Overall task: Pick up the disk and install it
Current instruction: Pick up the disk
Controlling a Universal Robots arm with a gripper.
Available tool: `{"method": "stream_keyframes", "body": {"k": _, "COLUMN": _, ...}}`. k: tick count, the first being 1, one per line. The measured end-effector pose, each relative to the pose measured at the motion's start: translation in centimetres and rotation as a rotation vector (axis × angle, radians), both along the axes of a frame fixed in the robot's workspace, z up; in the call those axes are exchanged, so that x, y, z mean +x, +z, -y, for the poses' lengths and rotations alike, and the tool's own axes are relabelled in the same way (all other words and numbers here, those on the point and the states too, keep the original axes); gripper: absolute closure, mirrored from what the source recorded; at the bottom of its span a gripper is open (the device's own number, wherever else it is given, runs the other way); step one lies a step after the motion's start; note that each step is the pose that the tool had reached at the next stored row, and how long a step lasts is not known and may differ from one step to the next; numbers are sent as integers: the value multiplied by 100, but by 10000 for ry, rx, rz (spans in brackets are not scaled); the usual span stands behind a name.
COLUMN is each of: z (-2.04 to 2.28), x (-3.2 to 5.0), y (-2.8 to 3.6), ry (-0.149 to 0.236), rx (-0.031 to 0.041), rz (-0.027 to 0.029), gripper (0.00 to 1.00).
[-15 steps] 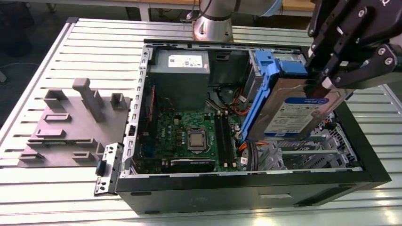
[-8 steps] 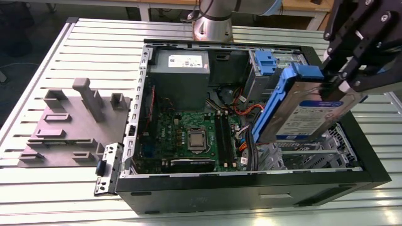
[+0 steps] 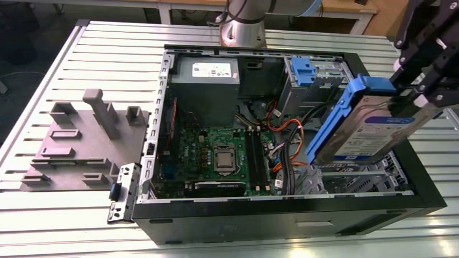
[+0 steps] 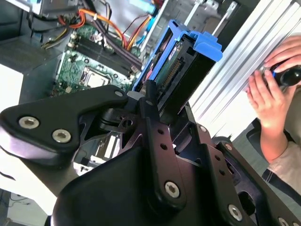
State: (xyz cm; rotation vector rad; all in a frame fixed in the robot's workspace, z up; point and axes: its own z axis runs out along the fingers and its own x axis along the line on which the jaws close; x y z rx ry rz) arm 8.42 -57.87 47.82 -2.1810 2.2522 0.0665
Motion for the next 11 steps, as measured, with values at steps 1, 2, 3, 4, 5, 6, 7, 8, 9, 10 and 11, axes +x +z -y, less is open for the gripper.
{"method": "stream_keyframes", "body": {"k": 1, "z": 0, "x": 36, "y": -1, "ry": 1, "rx": -1, "rz": -2, "gripper": 65}}
{"method": "stream_keyframes", "body": {"k": 2, "z": 0, "x": 70, "y": -2, "ry": 0, "rx": -3, "rz": -2, "gripper": 65}}
{"method": "stream_keyframes", "body": {"k": 3, "z": 0, "x": 100, "y": -2, "ry": 0, "rx": -5, "rz": -4, "gripper": 65}}
{"method": "stream_keyframes", "body": {"k": 4, "z": 0, "x": 126, "y": -3, "ry": 0, "rx": -7, "rz": -5, "gripper": 65}}
{"method": "stream_keyframes", "body": {"k": 5, "z": 0, "x": 149, "y": -5, "ry": 3, "rx": -7, "rz": -5, "gripper": 65}}
{"method": "stream_keyframes", "body": {"k": 6, "z": 0, "x": 169, "y": -7, "ry": 8, "rx": -7, "rz": -6, "gripper": 65}}
{"method": "stream_keyframes", "body": {"k": 7, "z": 0, "x": 180, "y": -7, "ry": 12, "rx": -7, "rz": -5, "gripper": 65}}
{"method": "stream_keyframes", "body": {"k": 8, "z": -1, "x": 183, "y": -7, "ry": 12, "rx": -7, "rz": -6, "gripper": 65}}
{"method": "stream_keyframes", "body": {"k": 9, "z": -1, "x": 183, "y": -7, "ry": 11, "rx": -8, "rz": -5, "gripper": 65}}
{"method": "stream_keyframes", "body": {"k": 10, "z": 0, "x": 183, "y": -7, "ry": 11, "rx": -8, "rz": -6, "gripper": 65}}
{"method": "stream_keyframes", "body": {"k": 11, "z": 0, "x": 183, "y": -7, "ry": 11, "rx": -8, "rz": -6, "gripper": 65}}
